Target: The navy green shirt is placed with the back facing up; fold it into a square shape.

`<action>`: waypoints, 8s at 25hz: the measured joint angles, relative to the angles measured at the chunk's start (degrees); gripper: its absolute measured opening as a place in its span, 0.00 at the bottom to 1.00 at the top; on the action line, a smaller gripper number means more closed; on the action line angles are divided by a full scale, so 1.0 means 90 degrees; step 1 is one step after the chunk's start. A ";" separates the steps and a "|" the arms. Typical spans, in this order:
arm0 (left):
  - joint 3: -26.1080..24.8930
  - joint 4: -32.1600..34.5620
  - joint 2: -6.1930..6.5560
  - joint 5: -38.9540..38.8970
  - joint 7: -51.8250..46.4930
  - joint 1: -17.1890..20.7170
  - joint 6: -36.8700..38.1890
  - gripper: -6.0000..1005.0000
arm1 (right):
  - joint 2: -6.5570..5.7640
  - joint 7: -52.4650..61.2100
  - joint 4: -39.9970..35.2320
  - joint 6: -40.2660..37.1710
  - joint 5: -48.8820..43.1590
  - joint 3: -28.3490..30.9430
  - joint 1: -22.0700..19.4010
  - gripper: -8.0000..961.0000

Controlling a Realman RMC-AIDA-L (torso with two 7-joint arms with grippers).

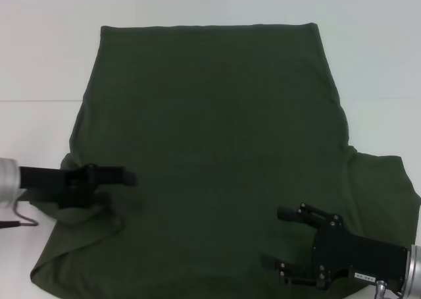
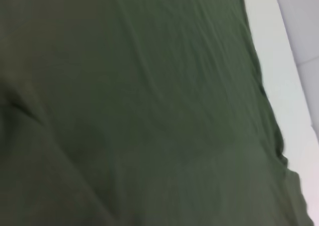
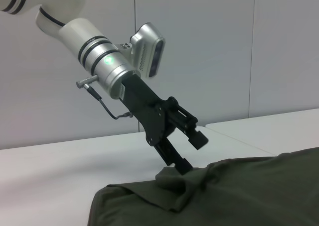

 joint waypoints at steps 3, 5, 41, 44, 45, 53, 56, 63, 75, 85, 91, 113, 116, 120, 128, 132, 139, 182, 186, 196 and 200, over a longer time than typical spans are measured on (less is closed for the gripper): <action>0.0024 -0.0041 0.0301 0.0043 -0.0318 0.0130 0.0094 0.86 | -0.0001 0.0000 0.0000 -0.0002 0.0000 0.0002 0.0000 0.95; -0.0018 -0.0086 0.0434 0.0034 -0.0457 0.0232 0.0142 0.86 | 0.0000 0.0000 0.0000 -0.0004 0.0000 0.0006 -0.0001 0.95; -0.1088 -0.0842 0.0400 0.0024 -0.0694 0.0739 -0.0969 0.86 | 0.0000 0.0000 0.0000 -0.0002 0.0010 0.0029 0.0013 0.95; -0.1071 -0.0842 0.0400 0.0034 -0.0694 0.0735 -0.0982 0.86 | 0.0000 0.0000 -0.0001 0.0011 0.0010 0.0030 0.0024 0.95; -0.1061 -0.0842 0.0401 0.0035 -0.0694 0.0735 -0.0997 0.86 | 0.0000 0.0000 0.0000 0.0015 0.0010 0.0030 0.0026 0.95; -0.0988 -0.0841 0.0374 0.0049 -0.0693 0.0701 -0.1122 0.86 | -0.0001 0.0000 0.0000 0.0029 0.0010 0.0030 0.0043 0.95; -0.0952 -0.0841 0.0361 0.0050 -0.0693 0.0699 -0.1187 0.86 | 0.0000 0.0000 0.0000 0.0030 0.0010 0.0030 0.0042 0.95; -0.0932 -0.0841 0.0356 0.0050 -0.0687 0.0706 -0.1211 0.86 | 0.0000 0.0000 0.0000 0.0030 0.0010 0.0030 0.0039 0.95; -0.0931 -0.0841 0.0336 0.0051 -0.0646 0.0715 -0.1272 0.86 | 0.0000 0.0000 0.0000 0.0029 0.0012 0.0030 0.0048 0.95; -0.0922 -0.0841 0.0282 0.0059 -0.0634 0.0702 -0.1390 0.86 | 0.0000 0.0000 0.0000 0.0027 0.0020 0.0029 0.0039 0.95; -0.0922 -0.0841 0.0240 0.0060 -0.0635 0.0691 -0.1452 0.86 | 0.0000 0.0000 0.0000 0.0013 0.0020 0.0030 0.0029 0.95; -0.0922 -0.0841 0.0154 0.0042 -0.0600 0.0568 -0.1639 0.86 | 0.0000 0.0000 0.0000 -0.0025 0.0030 0.0029 0.0000 0.95; -0.0922 -0.0841 0.0194 0.0045 -0.0599 0.0591 -0.1656 0.86 | 0.0000 0.0000 0.0000 -0.0030 0.0029 0.0029 0.0000 0.95; -0.0893 -0.0841 0.0217 0.0055 -0.0597 0.0594 -0.1722 0.86 | 0.0000 0.0000 0.0000 -0.0034 0.0029 0.0029 0.0006 0.95; -0.0845 -0.0841 0.0160 0.0059 -0.0596 0.0546 -0.1811 0.86 | 0.0000 0.0000 0.0000 -0.0038 0.0029 0.0029 0.0043 0.95; -0.0843 -0.0841 0.0106 0.0047 -0.0545 0.0516 -0.1900 0.85 | 0.0000 0.0000 0.0000 -0.0040 0.0029 0.0029 0.0047 0.95; -0.0878 -0.0841 0.0090 -0.0001 -0.0502 0.0551 -0.2087 0.85 | -0.0003 0.0000 0.0000 -0.0046 0.0059 0.0030 0.0025 0.95; -0.0840 -0.0845 -0.0517 -0.1665 0.0903 0.0216 -0.2456 0.02 | 0.0000 0.0000 0.0000 -0.0138 0.0088 0.0029 0.0057 0.95; -0.0840 -0.0851 -0.0678 -0.1730 0.0975 0.0112 -0.2715 0.03 | 0.0000 0.0000 0.0000 -0.0191 0.0087 0.0029 0.0040 0.95; -0.0839 -0.1158 -0.0757 -0.2275 0.1222 0.0095 -0.3071 0.05 | 0.0000 0.0000 0.0000 -0.0241 0.0087 0.0029 0.0019 0.95; -0.0836 -0.1354 -0.0814 -0.2774 0.1734 0.0091 -0.2979 0.06 | 0.0000 -0.0007 0.0000 -0.0245 0.0087 0.0029 0.0029 0.95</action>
